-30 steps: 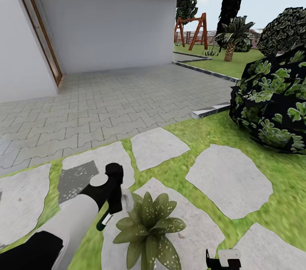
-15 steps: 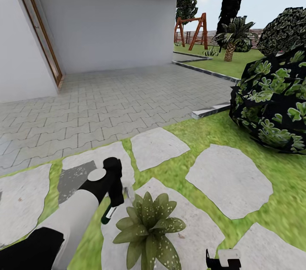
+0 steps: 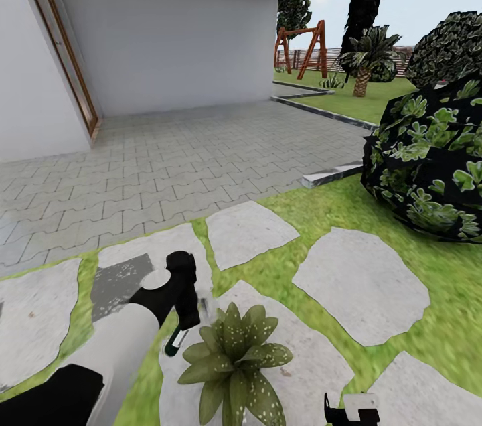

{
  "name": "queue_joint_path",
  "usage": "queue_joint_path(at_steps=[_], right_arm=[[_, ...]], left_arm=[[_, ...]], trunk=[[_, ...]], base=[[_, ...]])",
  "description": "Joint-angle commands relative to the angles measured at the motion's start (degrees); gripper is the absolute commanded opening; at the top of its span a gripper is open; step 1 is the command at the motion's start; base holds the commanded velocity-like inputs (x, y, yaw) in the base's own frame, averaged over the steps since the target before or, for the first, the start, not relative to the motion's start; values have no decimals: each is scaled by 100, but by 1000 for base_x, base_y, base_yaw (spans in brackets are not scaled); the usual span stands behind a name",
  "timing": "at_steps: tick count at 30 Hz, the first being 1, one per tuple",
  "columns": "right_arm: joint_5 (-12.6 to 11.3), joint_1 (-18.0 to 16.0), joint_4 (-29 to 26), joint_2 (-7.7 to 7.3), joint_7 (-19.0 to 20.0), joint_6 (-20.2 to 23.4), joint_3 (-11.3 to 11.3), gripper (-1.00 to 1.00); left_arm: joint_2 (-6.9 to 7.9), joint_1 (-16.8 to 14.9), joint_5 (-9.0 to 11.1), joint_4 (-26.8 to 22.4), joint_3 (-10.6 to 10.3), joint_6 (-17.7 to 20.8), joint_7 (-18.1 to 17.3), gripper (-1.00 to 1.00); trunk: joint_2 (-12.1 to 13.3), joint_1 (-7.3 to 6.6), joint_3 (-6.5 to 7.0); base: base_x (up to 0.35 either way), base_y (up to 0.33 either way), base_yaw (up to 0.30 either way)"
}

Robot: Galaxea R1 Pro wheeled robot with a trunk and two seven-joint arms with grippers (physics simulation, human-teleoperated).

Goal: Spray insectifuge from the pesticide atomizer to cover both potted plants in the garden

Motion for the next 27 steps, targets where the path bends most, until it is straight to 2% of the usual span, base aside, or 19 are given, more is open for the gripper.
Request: queue_joint_path(at_steps=[1,5,9,12,21,27], right_arm=[[61,-4,9,0,-31,-12,-33,100],[62,-4,7,0,-31,-14,-33,100],[62,-4,6,0,-31,-14,-33,100],[62,-4,6,0,-31,-12,-33,100],[62,-4,7,0,-31,-15,-33,100],[62,-4,7,0,-31,-12,-33,100]], left_arm=[[-59,-3,-33,-31,-12,63,-42,-100],[-55,-9,-39,-63,16,140,-30,-100],[73,-8,-41,-60,5,155,36,-100],[137,3,-39,1,1,157,235,-100],[123,5,-26,10,8,157,336,-100],[124,5,-24,22,9,157,336,-100]], trunk=[[-2,-1,-5],[-2,-1,-5],[-2,-1,-5],[-2,-1,-5],[-2,-1,-5],[-2,-1,-5]], base=[[0,0,0],[0,0,0],[0,0,0],[0,0,0],[-3,0,0],[-273,59,0]])
